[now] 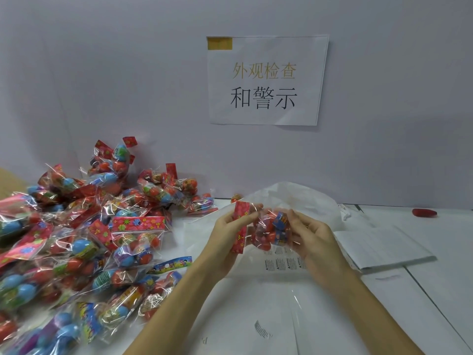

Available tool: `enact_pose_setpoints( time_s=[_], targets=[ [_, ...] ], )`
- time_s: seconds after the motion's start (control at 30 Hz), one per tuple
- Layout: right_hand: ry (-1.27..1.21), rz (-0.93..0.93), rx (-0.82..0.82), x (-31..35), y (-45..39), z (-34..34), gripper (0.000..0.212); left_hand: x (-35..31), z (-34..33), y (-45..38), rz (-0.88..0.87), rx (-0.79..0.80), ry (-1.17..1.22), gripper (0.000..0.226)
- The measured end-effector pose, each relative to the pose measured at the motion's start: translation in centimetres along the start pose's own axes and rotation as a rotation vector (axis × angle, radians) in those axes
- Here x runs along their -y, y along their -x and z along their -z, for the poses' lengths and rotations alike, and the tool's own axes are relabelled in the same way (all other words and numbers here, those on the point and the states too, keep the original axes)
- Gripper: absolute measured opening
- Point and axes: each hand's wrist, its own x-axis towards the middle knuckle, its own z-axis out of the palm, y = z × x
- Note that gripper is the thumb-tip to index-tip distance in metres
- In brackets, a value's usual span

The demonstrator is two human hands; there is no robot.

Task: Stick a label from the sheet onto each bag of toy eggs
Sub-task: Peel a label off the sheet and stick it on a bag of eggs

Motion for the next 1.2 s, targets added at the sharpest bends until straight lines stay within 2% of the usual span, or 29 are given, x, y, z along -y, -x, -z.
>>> enact_pose_setpoints(
  time_s=[0.2,0.43,0.57,0.63,0.73,0.83,0.97,1.07,1.2],
  targets=[
    [-0.389,-0.225,-0.011,0.3,-0.1,-0.1,0.026,0.9,-0.5,0.0,-0.145,-0.029,0.024,0.031],
    [-0.058,-0.060,-0.046,-0.2,0.1,-0.5,0.031,1.7,-0.5,-0.2,-0.151,-0.185,0.167,0.029],
    [-0.052,-0.052,-0.079,0.3,0.1,-0.6,0.031,1.5,0.3,-0.6,-0.186,-0.277,-0.030,0.033],
    [0.024,-0.017,-0.105,0.7,0.0,-0.7,0.041,1.1,0.8,-0.7,-0.171,-0.242,-0.127,0.042],
    [0.114,-0.011,-0.119,0.5,0.3,-1.1,0.047,0.9,0.4,-0.4,-0.075,-0.076,-0.222,0.045],
    [0.185,-0.002,-0.074,0.1,0.5,-1.3,0.049,1.5,-0.1,-0.3,-0.088,-0.083,-0.279,0.036],
    [0.075,-0.099,0.019,-0.2,0.2,-1.1,0.055,1.1,0.2,-0.5,-0.174,-0.153,-0.236,0.021],
    [0.030,-0.113,0.047,-0.3,0.2,-1.4,0.055,1.3,0.0,-0.5,-0.221,-0.194,-0.230,0.019],
    [0.083,-0.081,0.042,-0.5,0.1,-1.1,0.047,1.4,0.4,-0.8,-0.218,-0.354,-0.118,0.021]
  ],
)
